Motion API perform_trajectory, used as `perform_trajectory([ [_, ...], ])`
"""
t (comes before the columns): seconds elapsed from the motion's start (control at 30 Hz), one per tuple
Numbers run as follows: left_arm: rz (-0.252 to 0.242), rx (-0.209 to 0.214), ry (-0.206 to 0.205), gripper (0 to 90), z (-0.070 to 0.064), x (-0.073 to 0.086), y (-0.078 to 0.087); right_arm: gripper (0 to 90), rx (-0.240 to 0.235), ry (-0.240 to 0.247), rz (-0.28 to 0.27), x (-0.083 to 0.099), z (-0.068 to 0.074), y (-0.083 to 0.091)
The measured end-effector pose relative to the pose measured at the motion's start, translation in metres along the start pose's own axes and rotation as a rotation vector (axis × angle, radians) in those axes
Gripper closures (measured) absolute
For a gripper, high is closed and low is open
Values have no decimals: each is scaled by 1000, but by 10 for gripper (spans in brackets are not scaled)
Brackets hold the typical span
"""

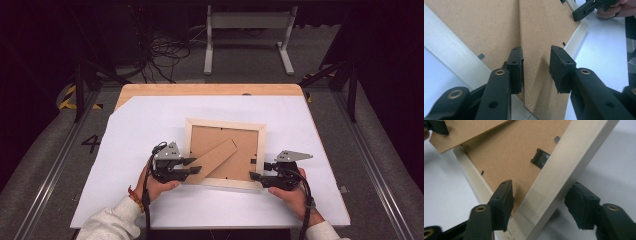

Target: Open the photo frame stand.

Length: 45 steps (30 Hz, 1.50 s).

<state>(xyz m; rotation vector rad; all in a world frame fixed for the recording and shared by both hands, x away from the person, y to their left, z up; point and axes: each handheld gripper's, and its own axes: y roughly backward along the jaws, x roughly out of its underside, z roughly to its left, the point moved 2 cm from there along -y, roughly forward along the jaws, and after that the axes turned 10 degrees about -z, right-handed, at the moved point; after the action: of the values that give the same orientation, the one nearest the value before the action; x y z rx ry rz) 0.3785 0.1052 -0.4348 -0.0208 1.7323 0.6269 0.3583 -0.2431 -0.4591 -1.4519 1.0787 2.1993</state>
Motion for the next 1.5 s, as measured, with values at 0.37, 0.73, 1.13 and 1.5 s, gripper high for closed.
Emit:
perform_trajectory([
  [0.37,-30,-13,10,675,2,-2,2,476,84,77,-77,-6,-1,-3],
  [0.73,-53,20,-28,691,-1,2,6,447,78,147,-60,-1,4,-1],
  [1.13,-74,52,-47,700,-5,3,10,412,19,107,-29,0,4,-9],
  [1.5,-95,72,-37,696,-7,1,12,415,-8,91,-6,-2,0,-10],
])
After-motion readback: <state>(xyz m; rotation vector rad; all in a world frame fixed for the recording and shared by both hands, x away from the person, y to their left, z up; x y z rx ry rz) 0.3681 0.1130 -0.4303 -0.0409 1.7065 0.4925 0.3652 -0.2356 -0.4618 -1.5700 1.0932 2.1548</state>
